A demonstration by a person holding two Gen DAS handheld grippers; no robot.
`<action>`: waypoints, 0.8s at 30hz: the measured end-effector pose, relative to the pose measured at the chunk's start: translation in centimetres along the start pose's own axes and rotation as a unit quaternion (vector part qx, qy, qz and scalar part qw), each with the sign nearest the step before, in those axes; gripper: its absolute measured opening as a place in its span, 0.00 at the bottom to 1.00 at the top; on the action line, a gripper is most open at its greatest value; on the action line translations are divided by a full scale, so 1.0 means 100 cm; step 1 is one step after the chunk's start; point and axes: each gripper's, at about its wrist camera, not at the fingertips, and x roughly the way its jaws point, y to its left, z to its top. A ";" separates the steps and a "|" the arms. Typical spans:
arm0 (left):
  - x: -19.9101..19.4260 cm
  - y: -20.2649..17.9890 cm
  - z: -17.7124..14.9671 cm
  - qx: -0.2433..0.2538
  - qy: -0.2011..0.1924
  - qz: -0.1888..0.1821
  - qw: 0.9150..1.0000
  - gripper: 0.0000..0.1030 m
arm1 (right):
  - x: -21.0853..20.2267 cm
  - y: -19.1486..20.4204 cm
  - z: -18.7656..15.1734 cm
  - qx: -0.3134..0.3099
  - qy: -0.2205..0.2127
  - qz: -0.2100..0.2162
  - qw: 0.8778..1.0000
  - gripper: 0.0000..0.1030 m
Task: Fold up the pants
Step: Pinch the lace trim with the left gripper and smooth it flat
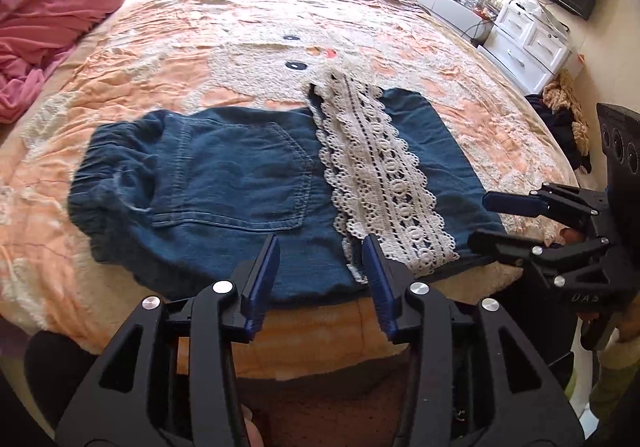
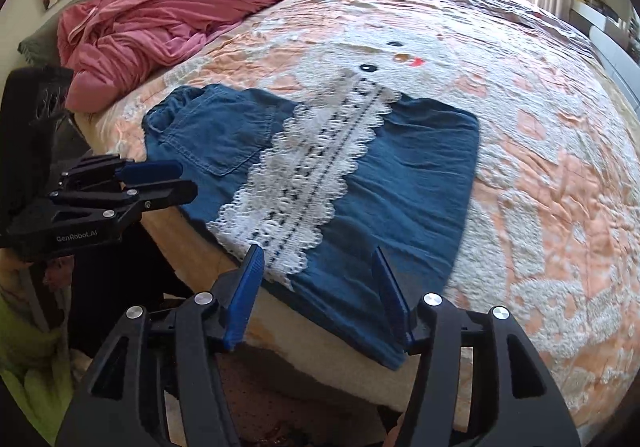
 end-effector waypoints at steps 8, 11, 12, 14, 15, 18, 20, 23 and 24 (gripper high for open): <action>-0.011 0.027 -0.005 -0.022 -0.008 0.011 1.000 0.41 | 0.040 0.016 0.004 -0.011 0.055 -0.013 0.998 0.53; -0.014 0.036 -0.007 -0.029 -0.013 0.014 0.999 0.44 | 0.044 0.015 0.005 -0.003 0.058 -0.012 0.998 0.53; -0.015 0.037 -0.007 -0.031 -0.014 0.015 0.999 0.44 | 0.045 0.016 0.006 0.000 0.058 -0.011 0.998 0.53; -0.016 0.041 -0.007 -0.035 -0.016 0.015 0.999 0.44 | 0.039 0.017 0.008 0.004 0.055 -0.007 0.998 0.53; -0.017 0.043 -0.008 -0.036 -0.018 0.016 0.999 0.45 | 0.035 0.017 0.009 0.004 0.049 -0.002 0.999 0.53; -0.022 0.047 -0.008 -0.039 -0.025 0.020 0.999 0.51 | 0.015 0.021 0.018 -0.001 0.013 0.006 1.000 0.55; -0.025 0.050 -0.007 -0.042 -0.029 0.025 0.998 0.54 | 0.005 0.024 0.028 -0.005 -0.010 0.009 1.000 0.60; -0.030 0.054 -0.007 -0.046 -0.036 0.034 0.998 0.62 | -0.003 0.029 0.043 -0.017 -0.027 0.010 0.999 0.63; -0.032 0.056 -0.007 -0.048 -0.038 0.037 0.997 0.64 | -0.004 0.030 0.048 -0.021 -0.032 0.010 0.999 0.66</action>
